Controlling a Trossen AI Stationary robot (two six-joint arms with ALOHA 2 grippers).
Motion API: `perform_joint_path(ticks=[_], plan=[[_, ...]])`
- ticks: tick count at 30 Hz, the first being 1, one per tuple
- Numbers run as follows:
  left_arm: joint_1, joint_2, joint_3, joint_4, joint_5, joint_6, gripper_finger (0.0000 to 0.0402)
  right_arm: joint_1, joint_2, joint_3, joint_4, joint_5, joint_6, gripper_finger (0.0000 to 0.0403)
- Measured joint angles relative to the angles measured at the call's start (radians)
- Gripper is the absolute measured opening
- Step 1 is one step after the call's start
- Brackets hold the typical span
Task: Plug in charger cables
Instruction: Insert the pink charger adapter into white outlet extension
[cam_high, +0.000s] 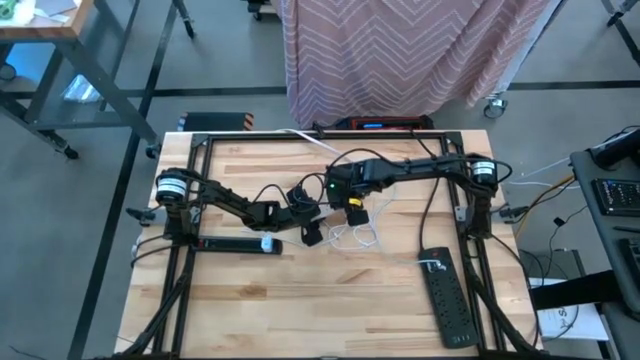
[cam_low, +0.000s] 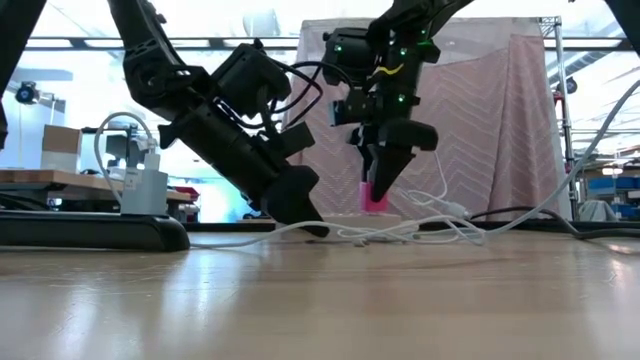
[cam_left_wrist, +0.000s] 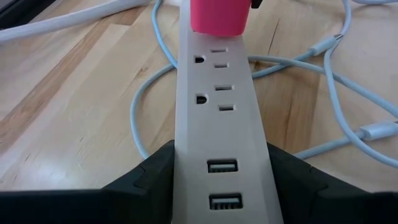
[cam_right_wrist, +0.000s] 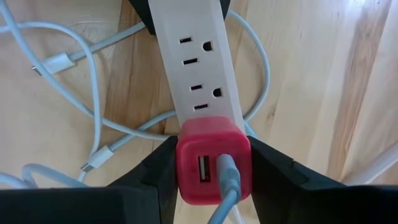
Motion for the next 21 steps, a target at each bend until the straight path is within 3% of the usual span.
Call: perform_joint_path(ticks=[5, 9, 16, 21], plan=[[0.0, 0.0, 0.0, 0.007, 0.002, 0.007, 0.0181, -0.011, 0.0, 0.001, 0.0, -0.02, 0.009, 0.0137], [0.0, -0.001, -0.002, 0.008, 0.0, 0.006, 0.0187, -0.017, 0.001, -0.003, 0.063, -0.099, 0.014, 0.0137], [-0.001, -0.002, -0.002, 0.018, 0.001, 0.012, 0.0177, -0.024, 0.002, -0.003, 0.006, -0.026, 0.01, 0.0137], [0.0, -0.002, -0.001, 0.02, 0.003, 0.009, 0.0188, -0.036, 0.002, -0.004, 0.045, -0.09, 0.018, 0.0137]])
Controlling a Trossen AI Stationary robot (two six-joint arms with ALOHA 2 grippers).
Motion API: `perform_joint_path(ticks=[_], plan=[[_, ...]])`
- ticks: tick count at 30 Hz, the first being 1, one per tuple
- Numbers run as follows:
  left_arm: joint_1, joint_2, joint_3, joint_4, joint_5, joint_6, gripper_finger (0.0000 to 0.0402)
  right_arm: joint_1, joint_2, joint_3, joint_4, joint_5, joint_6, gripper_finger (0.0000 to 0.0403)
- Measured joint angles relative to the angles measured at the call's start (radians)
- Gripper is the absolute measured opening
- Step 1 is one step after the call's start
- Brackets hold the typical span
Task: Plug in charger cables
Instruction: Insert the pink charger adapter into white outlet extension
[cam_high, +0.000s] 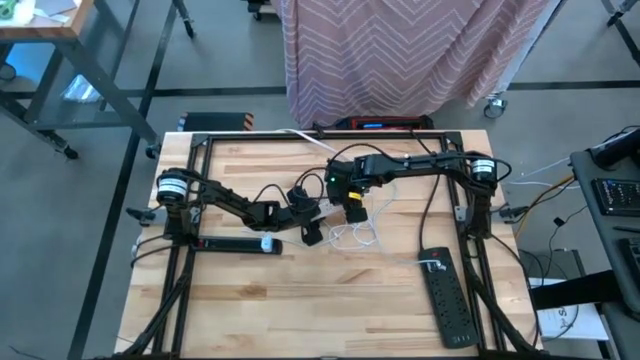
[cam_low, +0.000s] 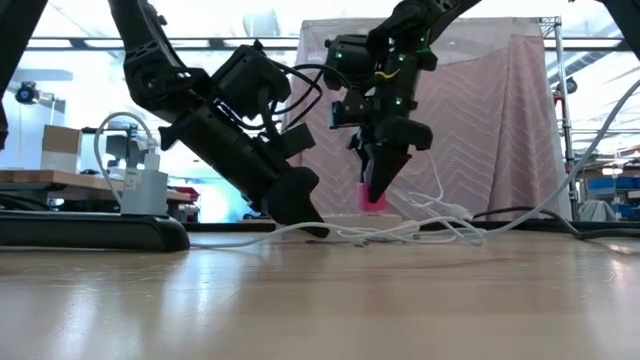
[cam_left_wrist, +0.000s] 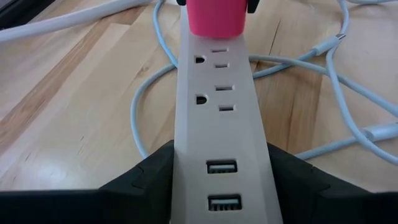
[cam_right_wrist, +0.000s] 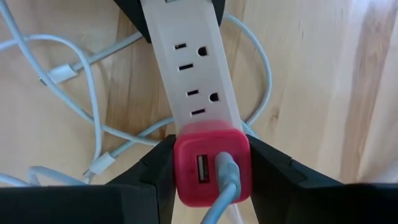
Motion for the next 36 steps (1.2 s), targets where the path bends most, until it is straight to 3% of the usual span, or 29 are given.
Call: perform_joint_path(ticks=[9, 15, 23, 29, 36], plan=[[0.0, -0.013, -0.007, -0.016, -0.005, 0.005, 0.0178, -0.004, 0.008, -0.015, 0.009, 0.052, 0.002, 0.0137], [0.0, -0.018, -0.015, -0.015, -0.016, 0.006, 0.0182, 0.001, 0.008, -0.024, 0.077, -0.017, 0.023, 0.0137], [-0.001, -0.051, -0.065, 0.028, -0.025, 0.019, 0.0179, 0.012, -0.008, -0.033, 0.073, 0.071, 0.0, 0.0137], [-0.003, -0.103, -0.177, 0.108, -0.022, 0.015, 0.0177, -0.001, -0.042, -0.152, 0.326, -0.023, -0.012, 0.0137], [-0.041, -0.181, -0.243, 0.068, -0.026, -0.004, 0.018, -0.01, -0.046, -0.333, 0.747, -0.187, 0.056, 0.0137]])
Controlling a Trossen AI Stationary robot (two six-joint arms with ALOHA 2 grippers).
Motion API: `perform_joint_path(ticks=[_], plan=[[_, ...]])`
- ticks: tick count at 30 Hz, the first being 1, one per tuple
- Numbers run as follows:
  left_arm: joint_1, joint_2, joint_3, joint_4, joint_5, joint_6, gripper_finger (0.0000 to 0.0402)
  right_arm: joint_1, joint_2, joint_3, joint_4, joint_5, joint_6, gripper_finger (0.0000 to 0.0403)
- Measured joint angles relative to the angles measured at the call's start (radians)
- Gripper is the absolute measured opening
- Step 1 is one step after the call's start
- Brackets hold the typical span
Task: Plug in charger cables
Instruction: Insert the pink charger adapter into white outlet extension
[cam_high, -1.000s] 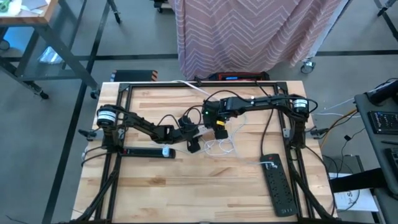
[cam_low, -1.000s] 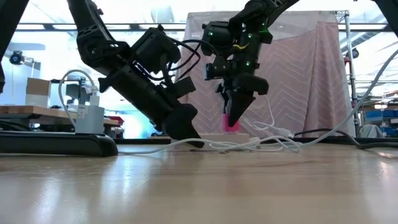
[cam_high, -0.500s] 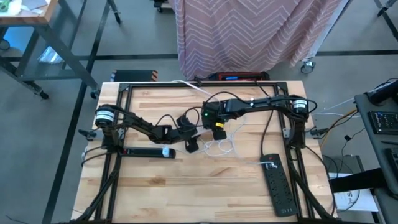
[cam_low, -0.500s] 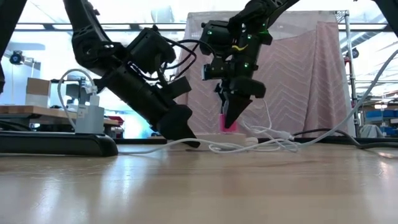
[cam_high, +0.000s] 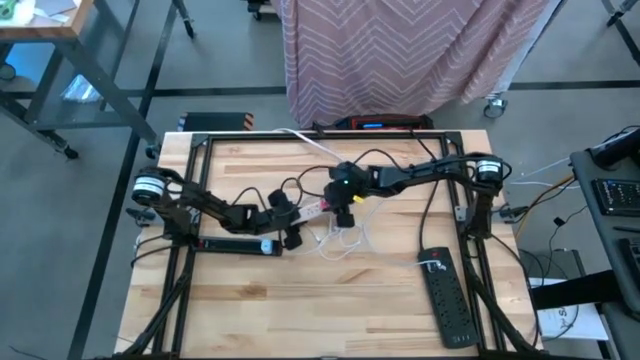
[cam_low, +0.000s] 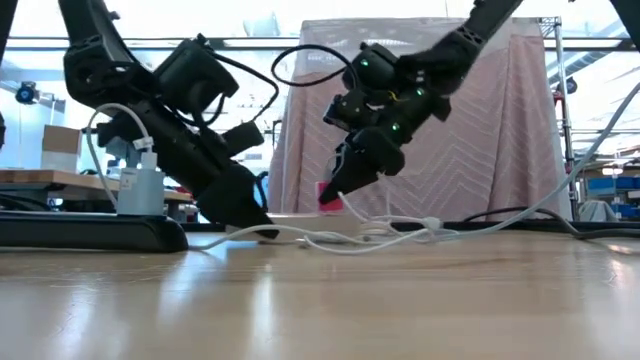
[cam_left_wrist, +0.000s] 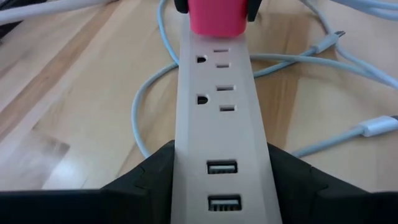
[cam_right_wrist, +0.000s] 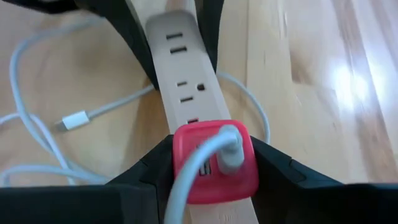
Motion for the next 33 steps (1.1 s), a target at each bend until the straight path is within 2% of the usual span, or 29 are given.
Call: perform_joint_path(ticks=[11, 13, 18, 23, 25, 27, 33], plan=[[0.001, -0.045, -0.033, -0.038, 0.0, -0.019, 0.0181, -0.024, 0.009, -0.217, 0.488, -0.047, 0.07, 0.0137], [0.008, -0.042, -0.032, -0.041, 0.001, -0.017, 0.0182, -0.036, 0.011, -0.237, 0.53, -0.064, 0.087, 0.0137], [0.027, -0.041, -0.022, -0.06, 0.042, 0.0, 0.0176, -0.041, -0.001, -0.219, 0.504, -0.115, 0.077, 0.0138], [0.028, -0.041, 0.002, -0.109, 0.06, -0.007, 0.0181, -0.044, -0.009, -0.182, 0.456, -0.111, 0.095, 0.023], [0.028, -0.041, 0.004, -0.119, 0.06, -0.003, 0.018, -0.044, -0.017, -0.172, 0.449, -0.095, 0.083, 0.0244], [0.028, -0.042, 0.004, -0.13, 0.061, -0.006, 0.0177, -0.045, -0.017, -0.175, 0.434, -0.087, 0.072, 0.0231], [0.028, -0.044, 0.003, -0.169, 0.078, -0.017, 0.0182, -0.038, -0.021, -0.178, 0.442, -0.103, 0.07, 0.0142]])
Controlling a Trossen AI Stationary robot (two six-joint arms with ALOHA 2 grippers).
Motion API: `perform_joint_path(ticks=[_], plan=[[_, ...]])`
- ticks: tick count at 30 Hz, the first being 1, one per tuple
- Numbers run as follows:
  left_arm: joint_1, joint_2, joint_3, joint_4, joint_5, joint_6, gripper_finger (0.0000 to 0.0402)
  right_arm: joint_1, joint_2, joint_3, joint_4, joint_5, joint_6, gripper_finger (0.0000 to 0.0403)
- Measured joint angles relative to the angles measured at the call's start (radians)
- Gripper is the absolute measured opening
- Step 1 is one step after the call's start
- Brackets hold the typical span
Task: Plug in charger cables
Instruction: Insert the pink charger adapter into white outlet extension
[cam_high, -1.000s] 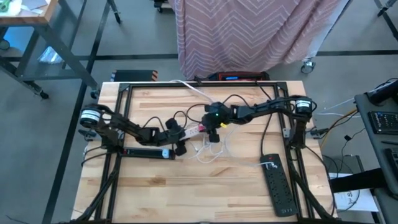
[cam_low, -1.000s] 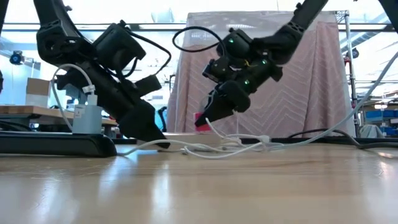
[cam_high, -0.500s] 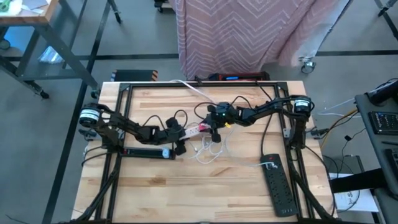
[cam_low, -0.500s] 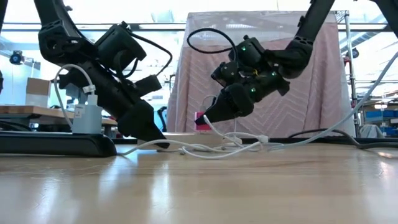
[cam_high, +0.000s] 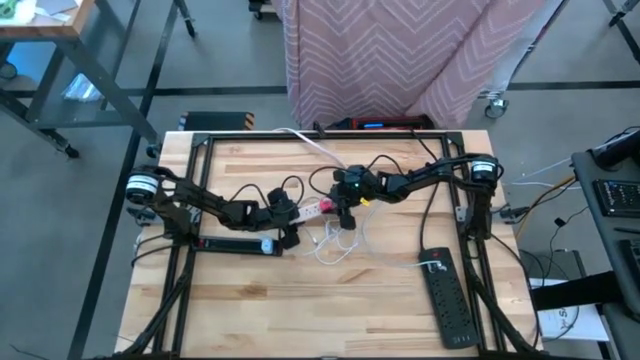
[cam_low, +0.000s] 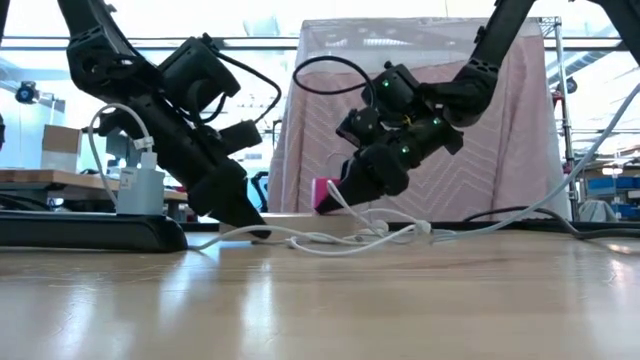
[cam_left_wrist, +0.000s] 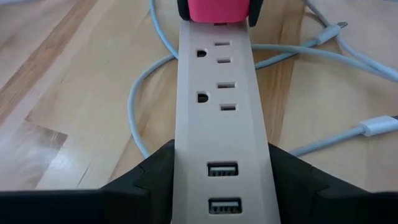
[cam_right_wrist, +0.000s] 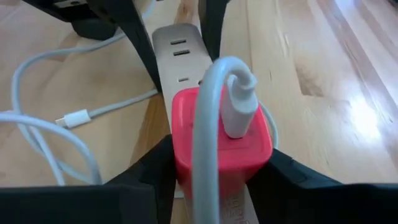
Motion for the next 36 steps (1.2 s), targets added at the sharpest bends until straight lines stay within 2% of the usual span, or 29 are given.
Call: perform_joint_path(ticks=[6, 11, 14, 17, 21, 28, 32, 36], plan=[[0.0, 0.001, -0.003, -0.008, 0.016, 0.0, 0.0177, 0.004, -0.005, 0.002, 0.005, -0.025, 0.02, 0.0144], [-0.001, 0.002, -0.005, -0.008, 0.017, -0.008, 0.0181, 0.01, -0.014, 0.004, 0.006, -0.03, 0.024, 0.0222], [-0.001, 0.002, -0.005, -0.008, 0.017, -0.011, 0.0181, 0.01, -0.027, 0.005, 0.007, -0.029, 0.018, 0.0253], [-0.001, 0.003, -0.005, -0.008, 0.015, -0.017, 0.0177, 0.01, -0.049, 0.005, 0.0, -0.029, 0.021, 0.0262], [-0.001, 0.003, -0.005, -0.008, 0.013, -0.018, 0.0179, 0.01, -0.112, 0.011, -0.057, -0.029, 0.044, 0.0254], [0.0, 0.003, -0.005, -0.008, 0.011, -0.017, 0.0177, 0.018, -0.187, 0.171, -0.424, -0.004, 0.173, 0.0255], [0.0, 0.003, -0.006, -0.008, 0.009, -0.034, 0.0177, 0.05, -0.159, 0.342, -0.711, 0.157, 0.294, 0.0286], [0.001, 0.004, -0.006, -0.002, 0.009, -0.054, 0.0184, 0.079, -0.092, 0.57, -1.062, 0.302, 0.52, 0.0325]])
